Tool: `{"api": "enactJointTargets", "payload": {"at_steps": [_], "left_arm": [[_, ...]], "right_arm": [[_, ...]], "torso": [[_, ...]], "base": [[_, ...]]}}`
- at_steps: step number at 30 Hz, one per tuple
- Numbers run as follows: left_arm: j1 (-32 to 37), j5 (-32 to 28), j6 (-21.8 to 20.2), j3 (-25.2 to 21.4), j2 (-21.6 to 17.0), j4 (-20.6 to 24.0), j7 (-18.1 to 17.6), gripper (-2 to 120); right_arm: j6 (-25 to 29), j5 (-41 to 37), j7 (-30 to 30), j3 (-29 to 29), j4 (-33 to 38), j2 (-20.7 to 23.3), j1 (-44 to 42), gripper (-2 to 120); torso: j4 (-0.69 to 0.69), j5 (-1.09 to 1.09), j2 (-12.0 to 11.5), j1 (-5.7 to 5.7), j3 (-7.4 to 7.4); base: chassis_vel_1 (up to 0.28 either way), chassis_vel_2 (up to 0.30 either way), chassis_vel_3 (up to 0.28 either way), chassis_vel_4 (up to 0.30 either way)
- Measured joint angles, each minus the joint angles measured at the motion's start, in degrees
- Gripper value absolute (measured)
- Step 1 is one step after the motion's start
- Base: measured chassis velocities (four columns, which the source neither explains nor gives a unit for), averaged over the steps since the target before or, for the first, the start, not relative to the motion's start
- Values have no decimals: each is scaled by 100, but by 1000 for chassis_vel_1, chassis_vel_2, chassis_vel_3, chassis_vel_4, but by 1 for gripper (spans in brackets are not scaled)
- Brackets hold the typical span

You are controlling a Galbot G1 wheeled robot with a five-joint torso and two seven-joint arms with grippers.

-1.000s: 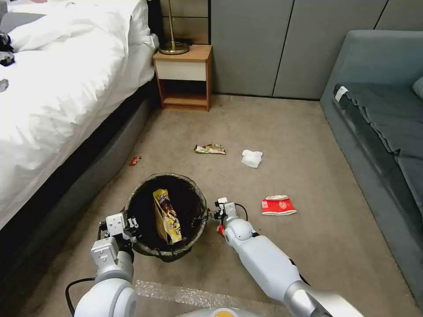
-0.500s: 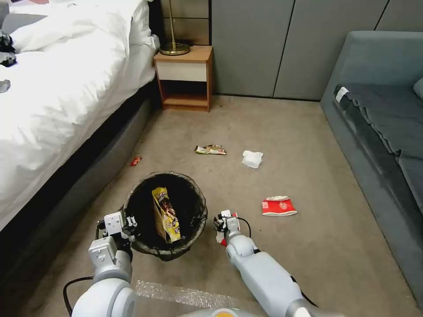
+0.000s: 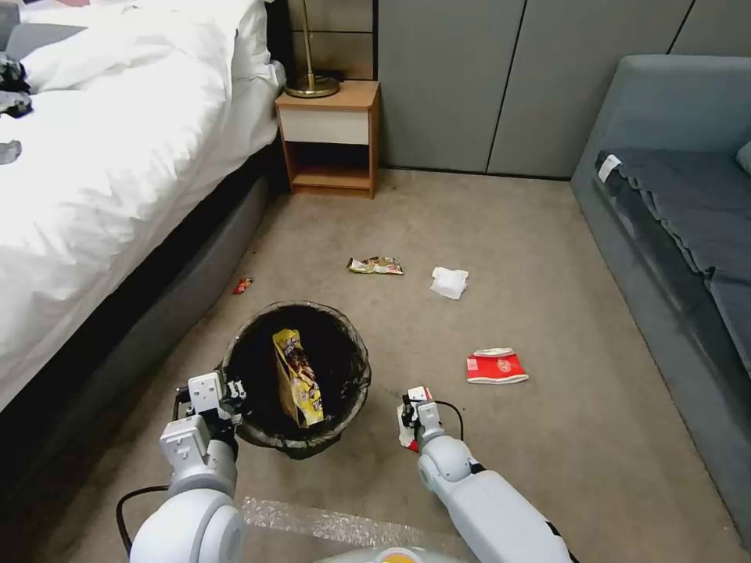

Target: Pick up the trash bin, then pick up the garbage from the floor and place it into the trash bin.

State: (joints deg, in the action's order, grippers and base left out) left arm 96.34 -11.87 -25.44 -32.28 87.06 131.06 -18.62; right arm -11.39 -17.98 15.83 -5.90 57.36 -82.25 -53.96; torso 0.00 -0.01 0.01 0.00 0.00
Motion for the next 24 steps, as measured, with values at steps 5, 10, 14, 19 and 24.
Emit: {"api": "enactJointTargets", "payload": {"at_steps": [5, 10, 14, 19, 24], "left_arm": [[-32, -10, -7, 42, 14, 0, -5, 0], [-42, -2, -10, 68, 23, -11, -5, 0], [-50, -13, -12, 37, 16, -12, -5, 0], [-72, -56, -16, -27, -12, -79, -15, 0], [-100, -59, -16, -14, -34, -172, -19, 0]], "right_arm": [[35, 33, -16, -2, 20, 63, -16, 0], [121, 108, -48, 3, -71, 40, 0, 0], [245, 158, -58, 29, -73, 44, 0, 0], [608, 166, -1, 164, 670, 245, -102, 0], [1282, 419, -75, 516, 2107, 452, -298, 0]], "torso": [[-1, -1, 0, 0, 0], [-2, -1, 0, 0, 0], [-1, 3, 0, 0, 1], [-3, -1, -1, 0, 2], [-1, 1, -1, 0, 1]], "base": [[0, 0, 0, 0], [0, 0, 0, 0], [0, 0, 0, 0], [0, 0, 0, 0], [0, 0, 0, 0]]}}
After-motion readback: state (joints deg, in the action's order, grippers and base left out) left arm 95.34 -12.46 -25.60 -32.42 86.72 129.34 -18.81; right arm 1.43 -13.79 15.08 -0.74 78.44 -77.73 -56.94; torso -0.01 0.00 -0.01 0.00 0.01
